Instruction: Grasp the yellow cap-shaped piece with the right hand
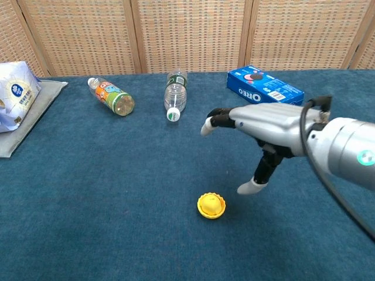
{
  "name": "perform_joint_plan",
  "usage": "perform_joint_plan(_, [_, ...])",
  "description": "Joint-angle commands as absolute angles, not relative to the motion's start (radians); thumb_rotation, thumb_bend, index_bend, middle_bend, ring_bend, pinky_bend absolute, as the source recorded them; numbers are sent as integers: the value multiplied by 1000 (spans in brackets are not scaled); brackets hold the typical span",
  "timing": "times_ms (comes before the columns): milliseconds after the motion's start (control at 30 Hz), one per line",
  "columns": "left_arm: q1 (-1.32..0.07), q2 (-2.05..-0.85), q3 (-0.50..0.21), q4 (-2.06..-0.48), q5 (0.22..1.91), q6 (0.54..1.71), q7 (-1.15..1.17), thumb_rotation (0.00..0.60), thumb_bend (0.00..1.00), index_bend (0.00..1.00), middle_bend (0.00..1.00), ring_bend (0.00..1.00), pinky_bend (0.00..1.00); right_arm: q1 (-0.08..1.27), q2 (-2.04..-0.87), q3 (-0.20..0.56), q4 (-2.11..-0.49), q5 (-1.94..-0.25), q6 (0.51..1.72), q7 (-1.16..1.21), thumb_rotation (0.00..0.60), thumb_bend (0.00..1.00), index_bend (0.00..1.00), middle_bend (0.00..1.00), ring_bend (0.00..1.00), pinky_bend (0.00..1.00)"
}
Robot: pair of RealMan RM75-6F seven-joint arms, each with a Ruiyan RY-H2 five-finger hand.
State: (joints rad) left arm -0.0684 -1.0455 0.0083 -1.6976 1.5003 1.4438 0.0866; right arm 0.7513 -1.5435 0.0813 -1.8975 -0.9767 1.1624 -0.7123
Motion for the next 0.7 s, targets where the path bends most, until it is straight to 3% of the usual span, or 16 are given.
perform_joint_plan(33, [-67,-1045,7,-1695,1499,1447,80,600,0,0,0,0,0,657,-1419,22,-1926,-1156,1238,-558,600,0,89,0,0,0])
perform_joint_plan(200, [-57,-1049,17,-1686,1538,1475,67,600,0,0,0,0,0,494,-1341,-72,-1700,-1424,1422,-219,600,0,1,0,0,0])
perform_joint_plan(500, [-58,-1085,26,-1657,1582,1492,92,600,0,0,0,0,0,336,-1269,-93,-1481,-1433,1510,46,600,0,0,0,0,0])
perform_joint_plan(700, [-51,-1094,29,-1660,1589,1503,117,600,0,0,0,0,0,312,-1248,-75,-1458,-1463,1512,82,600,0,0,0,0,0])
